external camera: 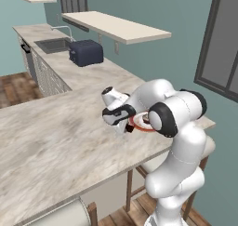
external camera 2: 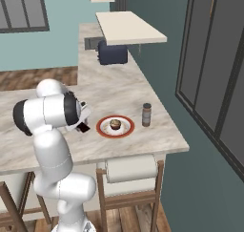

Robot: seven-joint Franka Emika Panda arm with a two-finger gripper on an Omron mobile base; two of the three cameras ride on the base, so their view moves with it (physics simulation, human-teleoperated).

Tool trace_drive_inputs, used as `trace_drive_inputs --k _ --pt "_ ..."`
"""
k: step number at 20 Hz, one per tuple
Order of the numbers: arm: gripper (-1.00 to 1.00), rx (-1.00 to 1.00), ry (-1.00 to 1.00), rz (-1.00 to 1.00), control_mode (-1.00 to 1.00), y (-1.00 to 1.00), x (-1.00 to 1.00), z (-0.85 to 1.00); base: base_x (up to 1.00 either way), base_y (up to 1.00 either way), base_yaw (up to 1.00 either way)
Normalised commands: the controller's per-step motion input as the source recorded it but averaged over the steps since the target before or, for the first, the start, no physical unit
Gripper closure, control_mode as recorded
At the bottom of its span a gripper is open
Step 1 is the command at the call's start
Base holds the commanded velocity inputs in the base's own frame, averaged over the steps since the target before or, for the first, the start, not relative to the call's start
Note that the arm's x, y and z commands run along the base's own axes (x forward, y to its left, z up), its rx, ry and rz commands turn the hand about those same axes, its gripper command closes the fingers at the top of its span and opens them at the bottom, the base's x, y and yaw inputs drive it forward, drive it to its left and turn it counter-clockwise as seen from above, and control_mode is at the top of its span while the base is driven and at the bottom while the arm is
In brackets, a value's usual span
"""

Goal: Take the cinnamon bottle from the cabinet and place it on the dining table, next to the plate with the cupcake. Then take the chocolate from the dining counter and place it on the cupcake plate.

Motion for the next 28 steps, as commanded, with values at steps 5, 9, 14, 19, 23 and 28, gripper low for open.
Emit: trace_drive_inputs --k 5,9,14,19,23,28 --pt "1.00 0.00 0.00 0.00 -1.00 -0.26 0.21 0.19 0.00 0.00 0.00" --pt "1.00 0.00 0.00 -0.03 -1.00 -0.32 0.29 0.01 0.00 0.00 0.00" --pt "1.00 0.00 0.00 -0.11 -1.00 -0.38 0.22 -0.03 0.00 0.00 0.00" --pt "1.00 0.00 0.00 -0.20 -1.00 -0.19 0.23 -0.05 0.00 0.00 0.00" --pt "1.00 0.00 0.00 -0.16 -1.00 -0.12 0.23 -0.08 0.00 0.00 0.00" --pt "1.00 0.00 0.00 -0.13 -1.00 -0.09 0.05 -0.15 0.00 0.00 0.00"
